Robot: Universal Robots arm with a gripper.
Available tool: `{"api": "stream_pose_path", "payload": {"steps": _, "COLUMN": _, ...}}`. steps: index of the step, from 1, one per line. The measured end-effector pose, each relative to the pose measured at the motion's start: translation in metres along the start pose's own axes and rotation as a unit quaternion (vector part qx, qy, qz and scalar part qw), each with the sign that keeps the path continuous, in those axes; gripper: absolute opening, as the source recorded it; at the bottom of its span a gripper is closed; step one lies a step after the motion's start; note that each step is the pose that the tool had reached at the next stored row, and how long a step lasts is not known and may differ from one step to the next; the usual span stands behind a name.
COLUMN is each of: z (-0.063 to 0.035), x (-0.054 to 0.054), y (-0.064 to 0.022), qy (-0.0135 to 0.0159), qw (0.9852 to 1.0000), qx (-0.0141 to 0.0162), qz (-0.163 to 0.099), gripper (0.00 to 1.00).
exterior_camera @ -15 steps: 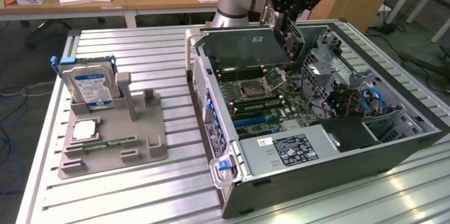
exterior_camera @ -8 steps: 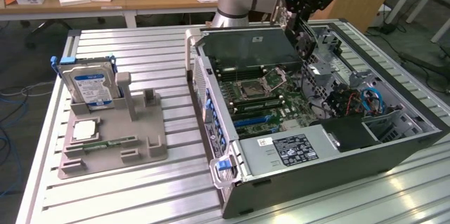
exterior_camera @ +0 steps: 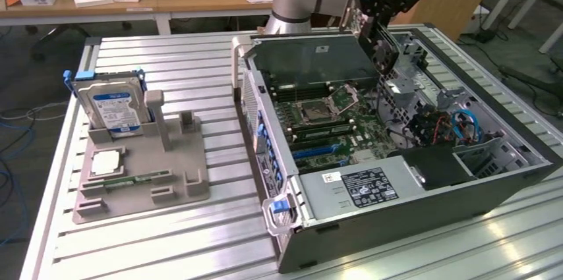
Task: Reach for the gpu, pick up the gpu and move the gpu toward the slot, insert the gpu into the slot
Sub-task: 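Insert the gpu into the slot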
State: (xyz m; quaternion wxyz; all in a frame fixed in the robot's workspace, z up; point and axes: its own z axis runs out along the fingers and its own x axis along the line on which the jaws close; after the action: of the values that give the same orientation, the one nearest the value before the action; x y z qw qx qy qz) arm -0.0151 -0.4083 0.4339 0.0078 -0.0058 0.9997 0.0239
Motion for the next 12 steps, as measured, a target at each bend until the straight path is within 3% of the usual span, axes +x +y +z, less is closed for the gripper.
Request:
{"api": "stream_pose_path", "payload": {"steps": 6, "z": 0.0017, "x": 0.0, "y": -0.0001, "qy": 0.0026, "qw": 0.9985, "qx": -0.0009, "qz": -0.054, "gripper": 0.26}}
{"api": "stream_pose_path", "payload": {"steps": 12, "z": 0.0043, "x": 0.0, "y": -0.0002, "qy": 0.0052, "qw": 0.994, "qx": -0.0017, "qz": -0.109, "gripper": 0.26}}
